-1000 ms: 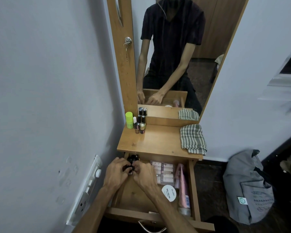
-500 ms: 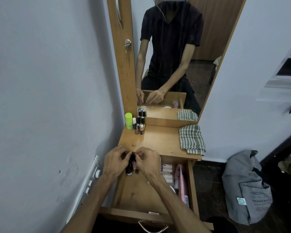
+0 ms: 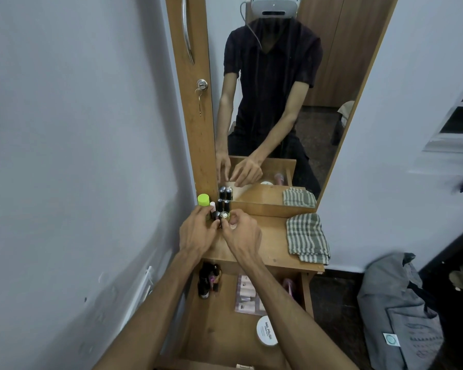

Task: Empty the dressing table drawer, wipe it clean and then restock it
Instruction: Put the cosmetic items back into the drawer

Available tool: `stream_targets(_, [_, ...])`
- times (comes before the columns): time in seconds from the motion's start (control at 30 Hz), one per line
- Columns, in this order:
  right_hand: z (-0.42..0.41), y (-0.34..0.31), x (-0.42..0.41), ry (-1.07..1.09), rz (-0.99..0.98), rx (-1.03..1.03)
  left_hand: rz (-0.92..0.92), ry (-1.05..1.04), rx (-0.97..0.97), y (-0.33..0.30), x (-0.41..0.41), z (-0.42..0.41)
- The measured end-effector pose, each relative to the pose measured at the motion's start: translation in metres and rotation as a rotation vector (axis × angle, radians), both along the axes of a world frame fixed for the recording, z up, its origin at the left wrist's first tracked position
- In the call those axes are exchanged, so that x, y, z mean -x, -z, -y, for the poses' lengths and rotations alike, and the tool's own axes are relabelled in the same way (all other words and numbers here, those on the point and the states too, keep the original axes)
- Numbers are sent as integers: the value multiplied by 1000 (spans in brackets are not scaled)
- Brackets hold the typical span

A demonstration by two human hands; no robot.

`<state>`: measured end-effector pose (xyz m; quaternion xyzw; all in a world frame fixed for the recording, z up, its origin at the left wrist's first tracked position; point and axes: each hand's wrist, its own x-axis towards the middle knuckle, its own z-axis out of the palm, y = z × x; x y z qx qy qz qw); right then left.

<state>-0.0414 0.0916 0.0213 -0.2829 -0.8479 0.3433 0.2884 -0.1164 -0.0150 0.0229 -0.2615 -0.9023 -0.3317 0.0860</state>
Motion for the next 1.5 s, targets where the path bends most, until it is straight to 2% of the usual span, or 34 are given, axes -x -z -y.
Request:
stream_targets(0.3, [-4, 6, 21, -7, 80, -20, 63, -1, 75, 4, 17, -6])
stream_targets(0.63, [-6, 7, 22, 1, 80, -20, 88, -22, 23, 13, 14, -11])
stream_targets(0.87, [-4, 6, 11, 4, 38, 55, 93, 7, 11, 22, 11, -1])
stream_targets(1.23, [10, 2, -21, -107, 59, 150, 121, 68, -215, 34, -18, 33])
stream_targets(1.5, [35, 4, -54, -139, 29, 190, 91, 81, -273, 34, -49, 61])
